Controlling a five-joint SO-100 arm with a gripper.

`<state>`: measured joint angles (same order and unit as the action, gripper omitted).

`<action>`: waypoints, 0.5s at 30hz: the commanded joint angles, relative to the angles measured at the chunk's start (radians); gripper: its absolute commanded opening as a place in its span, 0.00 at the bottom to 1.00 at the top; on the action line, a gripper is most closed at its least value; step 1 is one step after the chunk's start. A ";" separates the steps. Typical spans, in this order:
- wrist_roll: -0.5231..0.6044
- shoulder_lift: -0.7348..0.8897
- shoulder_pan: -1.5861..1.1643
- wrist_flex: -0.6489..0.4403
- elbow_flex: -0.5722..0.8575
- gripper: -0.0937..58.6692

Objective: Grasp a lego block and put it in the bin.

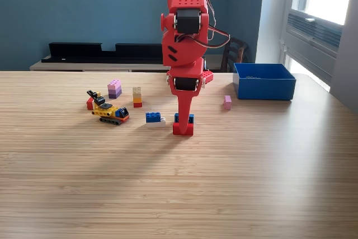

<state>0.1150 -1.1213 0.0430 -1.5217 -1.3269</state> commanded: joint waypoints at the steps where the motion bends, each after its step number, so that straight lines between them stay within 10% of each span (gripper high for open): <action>1: 0.000 -0.023 0.011 0.006 0.072 0.77; 15: -0.028 -0.023 0.011 0.140 -0.015 0.40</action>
<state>0.0936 -1.1198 0.0506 -1.3898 -1.3361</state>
